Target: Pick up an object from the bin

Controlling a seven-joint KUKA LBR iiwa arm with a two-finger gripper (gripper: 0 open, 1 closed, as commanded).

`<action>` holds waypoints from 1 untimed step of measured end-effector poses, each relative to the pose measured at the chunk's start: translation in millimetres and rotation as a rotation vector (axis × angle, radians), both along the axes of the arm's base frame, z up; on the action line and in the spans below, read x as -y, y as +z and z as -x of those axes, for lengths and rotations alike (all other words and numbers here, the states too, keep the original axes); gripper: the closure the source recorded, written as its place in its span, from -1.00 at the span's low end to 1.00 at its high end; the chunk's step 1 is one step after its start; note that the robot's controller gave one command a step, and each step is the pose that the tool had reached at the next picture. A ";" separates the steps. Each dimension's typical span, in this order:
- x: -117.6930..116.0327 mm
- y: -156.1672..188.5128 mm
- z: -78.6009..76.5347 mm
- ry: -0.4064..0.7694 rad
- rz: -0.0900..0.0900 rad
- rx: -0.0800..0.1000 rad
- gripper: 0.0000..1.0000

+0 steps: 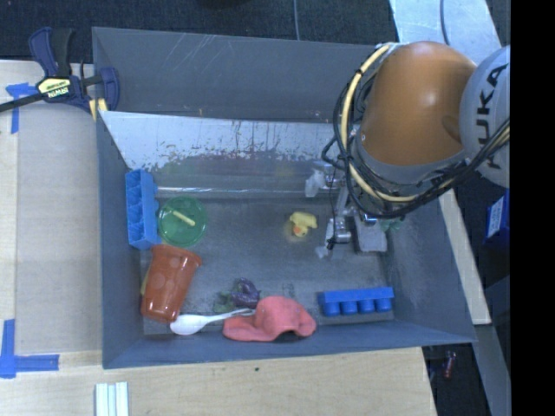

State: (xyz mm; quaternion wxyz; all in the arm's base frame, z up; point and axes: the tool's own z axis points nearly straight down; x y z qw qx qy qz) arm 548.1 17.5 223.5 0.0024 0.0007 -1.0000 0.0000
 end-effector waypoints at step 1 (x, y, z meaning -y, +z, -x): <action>0.1 4.8 -1.3 -0.001 0.000 0.009 -1.00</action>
Offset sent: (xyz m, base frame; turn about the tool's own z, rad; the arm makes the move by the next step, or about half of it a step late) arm 0.0286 -0.0289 -0.1002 0.0418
